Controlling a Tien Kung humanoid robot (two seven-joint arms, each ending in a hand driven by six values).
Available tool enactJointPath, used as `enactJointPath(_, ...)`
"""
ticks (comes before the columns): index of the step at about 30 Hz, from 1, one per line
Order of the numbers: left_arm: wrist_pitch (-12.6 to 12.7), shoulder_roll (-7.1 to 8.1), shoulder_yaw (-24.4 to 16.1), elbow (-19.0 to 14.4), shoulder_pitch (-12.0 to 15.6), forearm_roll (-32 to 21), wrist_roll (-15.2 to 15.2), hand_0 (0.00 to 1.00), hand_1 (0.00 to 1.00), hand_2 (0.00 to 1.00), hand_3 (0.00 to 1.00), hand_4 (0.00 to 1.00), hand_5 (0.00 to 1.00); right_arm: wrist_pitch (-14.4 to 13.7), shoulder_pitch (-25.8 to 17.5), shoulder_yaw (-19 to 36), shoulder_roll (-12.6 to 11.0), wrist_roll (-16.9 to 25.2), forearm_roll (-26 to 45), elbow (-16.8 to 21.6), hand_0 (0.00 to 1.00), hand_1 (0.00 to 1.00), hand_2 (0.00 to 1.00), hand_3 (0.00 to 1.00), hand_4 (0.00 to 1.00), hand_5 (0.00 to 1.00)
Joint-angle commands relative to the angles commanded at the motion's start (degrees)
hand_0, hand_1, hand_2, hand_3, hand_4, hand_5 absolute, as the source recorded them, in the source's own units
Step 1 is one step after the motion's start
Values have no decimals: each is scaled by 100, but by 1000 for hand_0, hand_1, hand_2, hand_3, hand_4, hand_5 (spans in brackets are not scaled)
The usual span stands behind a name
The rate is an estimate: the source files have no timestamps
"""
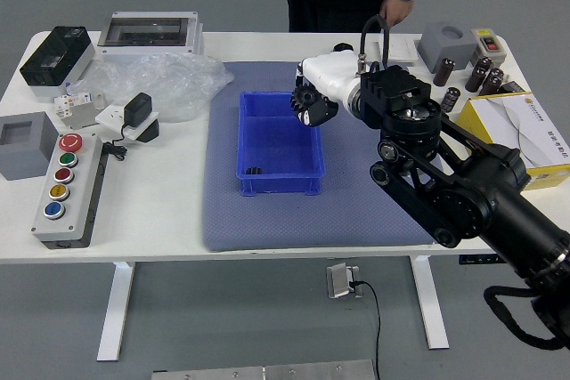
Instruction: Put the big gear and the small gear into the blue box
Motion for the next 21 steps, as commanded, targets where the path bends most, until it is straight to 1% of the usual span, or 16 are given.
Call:
enactJointPath(2,-2,-2,1,0,2,3,1,836,804,804,783,684,363,6,32,-16,81,1,0,-75,506,426,442,418,560,184)
enactJointPath(3,-2,-2,-1,0,3,7,2,836,803,804,783,684,363,17,43,-21,117,5,0,-112,574,550,608,637,718,376)
enactJointPath(8,-2,-8,0,0,7,6,3,836,803,804,783,684,363,18,65,-29,226,59,0,-248,574,550,608,637,718,376)
enactJointPath(9,-2,-10,1,0,7,4,3,836,803,803,783,684,365,12,67,-27,235,71,0,-262,753,729,836,940,899,550)
enactJointPath(14,-1,-19,4,0,5,-2,3,836,803,803,783,684,365,-20,80,1,251,129,0,-290,753,729,836,940,899,550)
enactJointPath(15,0,-20,3,0,3,-3,3,836,803,803,784,685,364,-23,81,6,248,136,0,-288,780,745,857,951,936,598)
enactJointPath(20,4,-24,5,0,0,-14,1,836,803,803,784,685,364,-33,79,41,210,156,0,-250,780,745,857,951,936,598)
enactJointPath(21,4,-26,1,0,1,-11,2,836,804,803,783,684,364,-36,79,58,191,163,0,-232,777,737,843,937,940,603)
